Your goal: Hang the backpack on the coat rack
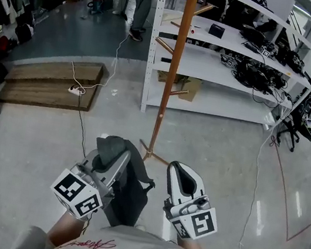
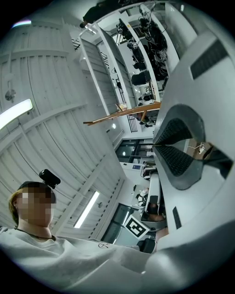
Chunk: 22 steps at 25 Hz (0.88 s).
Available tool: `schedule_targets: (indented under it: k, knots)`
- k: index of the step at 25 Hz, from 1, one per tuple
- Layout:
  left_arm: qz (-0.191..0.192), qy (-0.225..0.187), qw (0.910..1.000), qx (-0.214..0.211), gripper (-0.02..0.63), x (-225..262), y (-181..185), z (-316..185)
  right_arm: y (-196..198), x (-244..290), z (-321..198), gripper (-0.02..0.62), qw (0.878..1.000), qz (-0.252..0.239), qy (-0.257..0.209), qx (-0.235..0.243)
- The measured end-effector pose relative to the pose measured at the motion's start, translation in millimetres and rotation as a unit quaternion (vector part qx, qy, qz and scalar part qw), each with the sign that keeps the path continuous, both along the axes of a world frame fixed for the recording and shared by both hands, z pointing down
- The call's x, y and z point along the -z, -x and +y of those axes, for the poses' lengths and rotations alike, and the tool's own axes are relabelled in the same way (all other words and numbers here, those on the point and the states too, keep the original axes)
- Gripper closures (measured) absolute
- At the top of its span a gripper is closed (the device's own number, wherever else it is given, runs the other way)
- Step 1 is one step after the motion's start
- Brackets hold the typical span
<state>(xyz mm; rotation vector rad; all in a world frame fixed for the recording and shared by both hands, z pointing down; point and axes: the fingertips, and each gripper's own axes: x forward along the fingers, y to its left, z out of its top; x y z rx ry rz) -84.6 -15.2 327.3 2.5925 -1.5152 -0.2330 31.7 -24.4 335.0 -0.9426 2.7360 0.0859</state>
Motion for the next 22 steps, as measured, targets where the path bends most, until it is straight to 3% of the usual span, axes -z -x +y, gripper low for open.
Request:
schedule_targets:
  k: [7, 15, 18, 22]
  knots:
    - [-0.003, -0.003, 0.9998, -0.022, 0.566, -1.6, 10.0, -22.3, 5.1, -11.0, -13.4, 0.574, 1.0, 0.005, 0.005, -0.024]
    - [-0.003, 0.0, 1.0, -0.009, 0.566, -1.5, 23.6, -70.0, 10.4, -13.9, -65.1, 0.574, 1.0, 0.018, 0.01, -0.016]
    - [-0.006, -0.002, 1.0, 0.005, 0.566, 0.7, 30.5, -91.9, 16.0, -8.0, -91.6, 0.574, 0.999, 0.032, -0.015, -0.003]
    - [-0.001, -0.002, 0.9996, 0.029, 0.566, 3.3, 37.5, -122.6, 22.3, -1.9, -123.4, 0.575, 0.992, 0.09, -0.088, 0.0]
